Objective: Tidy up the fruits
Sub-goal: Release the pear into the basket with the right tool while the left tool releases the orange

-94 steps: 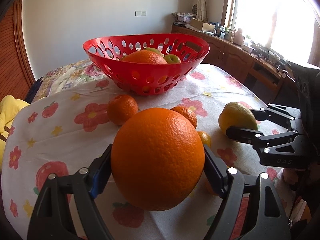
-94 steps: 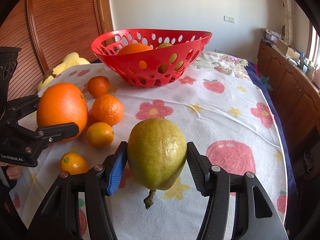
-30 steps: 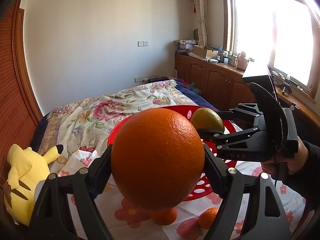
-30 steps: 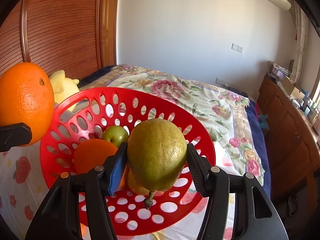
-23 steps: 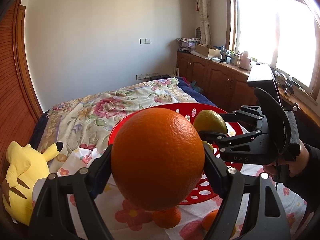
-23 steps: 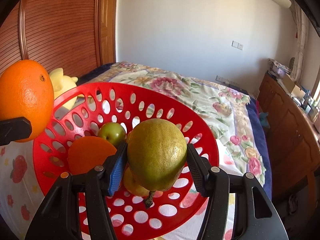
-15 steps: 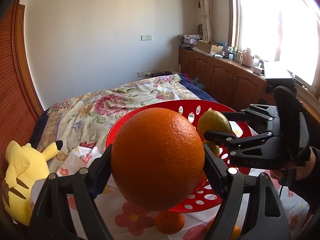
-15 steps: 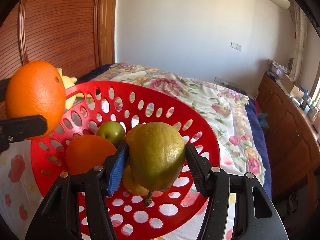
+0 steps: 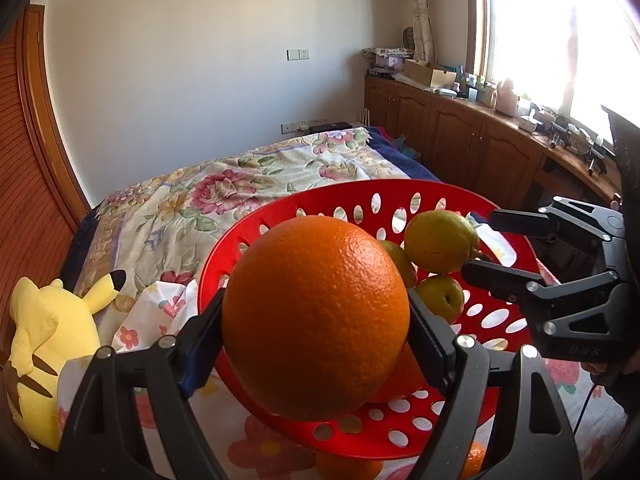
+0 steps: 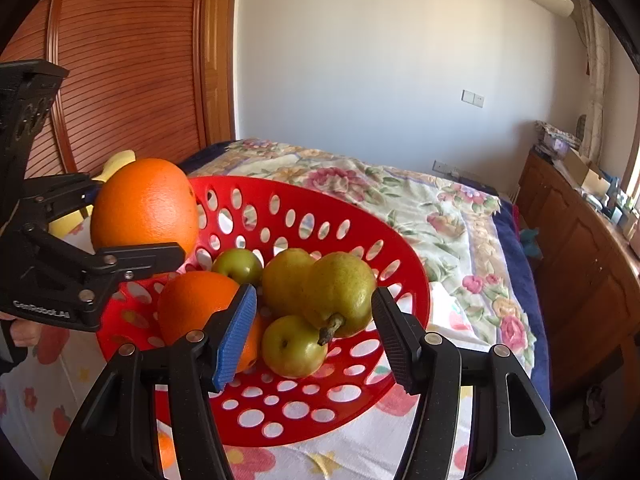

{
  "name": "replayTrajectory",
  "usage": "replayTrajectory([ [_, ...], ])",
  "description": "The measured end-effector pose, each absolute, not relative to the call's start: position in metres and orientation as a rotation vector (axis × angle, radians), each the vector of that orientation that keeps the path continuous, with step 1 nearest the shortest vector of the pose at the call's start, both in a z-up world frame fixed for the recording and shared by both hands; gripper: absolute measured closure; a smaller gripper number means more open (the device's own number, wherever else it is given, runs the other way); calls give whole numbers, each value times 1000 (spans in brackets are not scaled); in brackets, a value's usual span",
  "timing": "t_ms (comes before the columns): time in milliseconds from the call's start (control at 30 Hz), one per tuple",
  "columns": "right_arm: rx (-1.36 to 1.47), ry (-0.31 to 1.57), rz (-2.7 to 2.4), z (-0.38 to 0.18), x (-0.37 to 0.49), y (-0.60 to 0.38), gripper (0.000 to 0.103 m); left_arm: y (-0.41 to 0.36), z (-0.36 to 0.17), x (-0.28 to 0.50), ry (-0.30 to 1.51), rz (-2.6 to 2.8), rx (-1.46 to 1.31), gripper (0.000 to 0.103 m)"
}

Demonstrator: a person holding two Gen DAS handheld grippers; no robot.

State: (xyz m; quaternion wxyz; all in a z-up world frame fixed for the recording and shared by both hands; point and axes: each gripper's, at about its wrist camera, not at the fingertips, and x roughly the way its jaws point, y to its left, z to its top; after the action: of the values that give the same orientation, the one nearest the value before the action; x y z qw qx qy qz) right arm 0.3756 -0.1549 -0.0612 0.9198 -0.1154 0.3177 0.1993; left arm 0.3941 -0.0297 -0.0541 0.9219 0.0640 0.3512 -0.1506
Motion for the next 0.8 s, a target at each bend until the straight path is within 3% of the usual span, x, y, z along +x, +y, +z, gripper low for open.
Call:
replayTrajectory([
  [800,-246,666,412,-74,365,-156,39,-20,-55,393,700,-237,126,19],
])
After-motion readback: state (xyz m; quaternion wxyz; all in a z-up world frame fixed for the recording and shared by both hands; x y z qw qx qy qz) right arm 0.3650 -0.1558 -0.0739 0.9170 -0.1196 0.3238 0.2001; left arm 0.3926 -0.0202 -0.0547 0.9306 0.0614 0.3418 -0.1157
